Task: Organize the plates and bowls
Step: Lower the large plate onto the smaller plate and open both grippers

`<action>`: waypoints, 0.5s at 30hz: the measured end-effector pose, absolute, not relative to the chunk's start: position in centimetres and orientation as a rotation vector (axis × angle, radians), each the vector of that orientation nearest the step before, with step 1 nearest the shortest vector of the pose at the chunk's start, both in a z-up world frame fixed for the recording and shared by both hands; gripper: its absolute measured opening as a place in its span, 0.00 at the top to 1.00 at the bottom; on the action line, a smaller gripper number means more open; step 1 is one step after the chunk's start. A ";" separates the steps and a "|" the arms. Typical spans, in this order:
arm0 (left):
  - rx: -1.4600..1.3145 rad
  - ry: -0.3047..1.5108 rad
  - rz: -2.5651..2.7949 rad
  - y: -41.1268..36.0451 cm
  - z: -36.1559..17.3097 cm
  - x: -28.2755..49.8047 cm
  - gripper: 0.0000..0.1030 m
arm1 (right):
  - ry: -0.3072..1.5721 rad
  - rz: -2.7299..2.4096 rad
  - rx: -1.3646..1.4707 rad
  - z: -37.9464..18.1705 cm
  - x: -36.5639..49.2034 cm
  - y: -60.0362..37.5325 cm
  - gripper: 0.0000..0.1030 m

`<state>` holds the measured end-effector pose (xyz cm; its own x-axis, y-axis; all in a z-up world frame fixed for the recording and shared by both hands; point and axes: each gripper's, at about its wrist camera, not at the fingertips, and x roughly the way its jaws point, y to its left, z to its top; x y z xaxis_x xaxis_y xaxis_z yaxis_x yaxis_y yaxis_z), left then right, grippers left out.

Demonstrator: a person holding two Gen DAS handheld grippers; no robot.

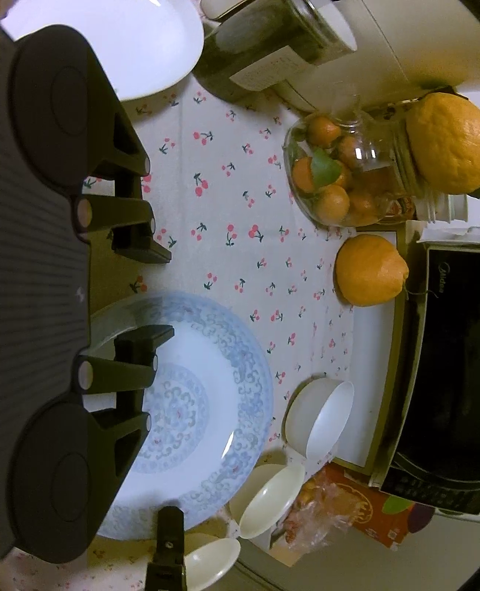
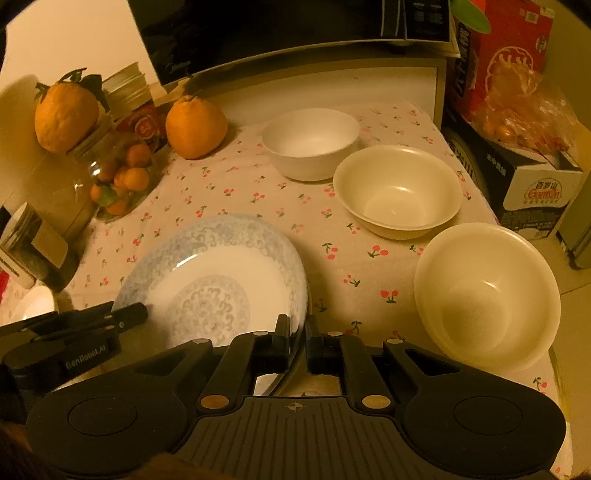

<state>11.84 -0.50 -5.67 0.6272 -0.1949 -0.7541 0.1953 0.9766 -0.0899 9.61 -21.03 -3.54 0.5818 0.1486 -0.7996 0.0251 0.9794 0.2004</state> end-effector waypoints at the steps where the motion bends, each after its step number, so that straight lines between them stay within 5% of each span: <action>1: 0.000 0.862 -0.232 -0.5 -5.7 11.8 0.73 | 0.951 0.075 0.201 -3.5 9.6 -21.0 0.91; 15: 0.058 0.826 -0.267 -1.2 -5.7 11.5 0.83 | 0.971 0.087 0.199 -3.1 9.6 -21.2 0.88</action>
<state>11.48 -1.23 -5.72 0.6463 -0.2123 -0.7330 0.2570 0.9650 -0.0529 9.59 -21.22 -3.13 0.5624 0.1623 -0.8108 0.0152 0.9784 0.2064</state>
